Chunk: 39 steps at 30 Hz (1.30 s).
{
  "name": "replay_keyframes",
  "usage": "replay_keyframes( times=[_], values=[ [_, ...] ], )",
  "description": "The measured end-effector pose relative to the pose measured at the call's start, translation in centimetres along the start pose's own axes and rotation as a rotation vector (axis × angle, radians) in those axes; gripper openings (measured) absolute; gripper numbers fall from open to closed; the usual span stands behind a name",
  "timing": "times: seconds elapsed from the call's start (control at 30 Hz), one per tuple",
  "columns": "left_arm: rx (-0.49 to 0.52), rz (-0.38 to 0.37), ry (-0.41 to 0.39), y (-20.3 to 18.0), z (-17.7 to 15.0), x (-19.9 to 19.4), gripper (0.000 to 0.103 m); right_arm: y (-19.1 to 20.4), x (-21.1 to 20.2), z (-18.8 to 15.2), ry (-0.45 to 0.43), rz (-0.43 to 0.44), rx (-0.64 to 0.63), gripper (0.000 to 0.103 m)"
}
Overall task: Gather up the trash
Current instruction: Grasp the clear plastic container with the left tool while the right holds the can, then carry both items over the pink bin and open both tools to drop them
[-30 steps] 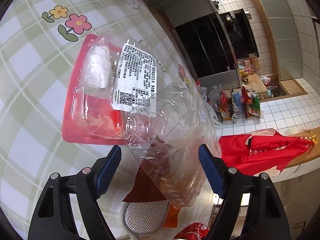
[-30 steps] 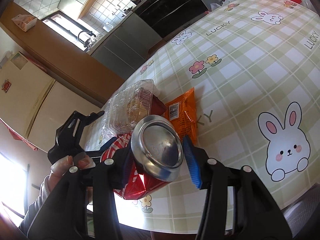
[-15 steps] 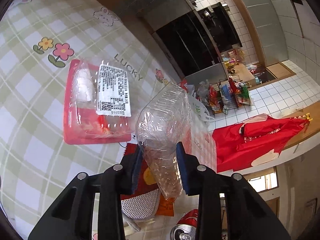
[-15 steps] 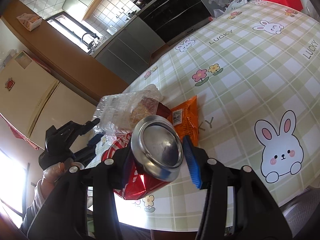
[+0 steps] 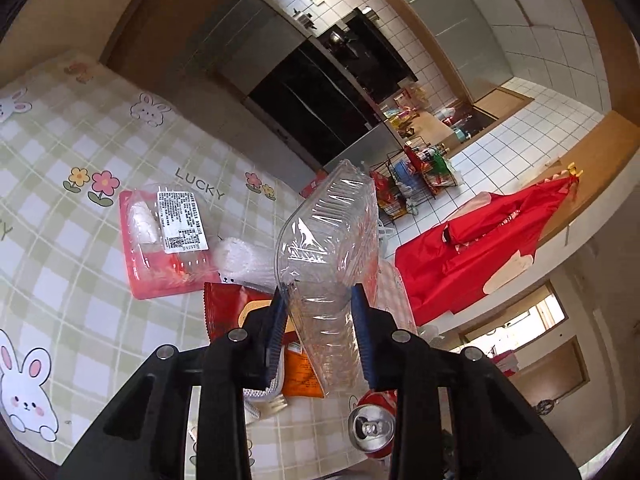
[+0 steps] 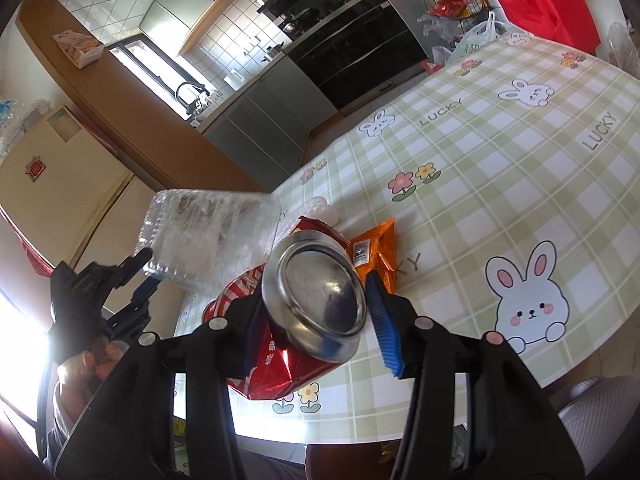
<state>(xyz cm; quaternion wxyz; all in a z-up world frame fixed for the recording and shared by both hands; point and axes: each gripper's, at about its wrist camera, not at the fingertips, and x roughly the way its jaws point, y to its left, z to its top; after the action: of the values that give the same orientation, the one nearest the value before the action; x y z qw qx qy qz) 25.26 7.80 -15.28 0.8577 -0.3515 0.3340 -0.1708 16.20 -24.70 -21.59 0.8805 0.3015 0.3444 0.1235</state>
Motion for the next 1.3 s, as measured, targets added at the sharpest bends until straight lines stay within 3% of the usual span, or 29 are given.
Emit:
replay_keyframes(
  times=[0.27, 0.53, 0.87, 1.2, 1.23, 1.3],
  values=[
    [0.104, -0.035, 0.020, -1.5, -4.4, -7.7, 0.031, 0.9, -4.2, -0.5, -0.051, 0.002, -0.017, 0.049],
    [0.160, -0.025, 0.052, -2.1, -10.2, -12.3, 0.031, 2.4, -7.8, -1.7, -0.087, 0.026, -0.045, 0.049],
    [0.265, 0.031, 0.141, -2.6, -16.3, -12.0, 0.031, 2.5, -10.8, -2.4, -0.116, 0.037, -0.066, 0.049],
    [0.249, 0.049, 0.253, -1.7, -17.9, -8.2, 0.032, 0.4, -9.3, -2.4, -0.091, 0.021, -0.028, 0.049],
    [0.241, 0.048, 0.264, -1.5, -18.0, -7.8, 0.034, 0.3, -9.0, -2.4, -0.084, 0.020, -0.025, 0.049],
    [0.219, 0.050, 0.292, -1.0, -18.1, -6.7, 0.066, 0.1, -8.4, -2.6, -0.069, 0.018, -0.018, 0.049]
  ],
)
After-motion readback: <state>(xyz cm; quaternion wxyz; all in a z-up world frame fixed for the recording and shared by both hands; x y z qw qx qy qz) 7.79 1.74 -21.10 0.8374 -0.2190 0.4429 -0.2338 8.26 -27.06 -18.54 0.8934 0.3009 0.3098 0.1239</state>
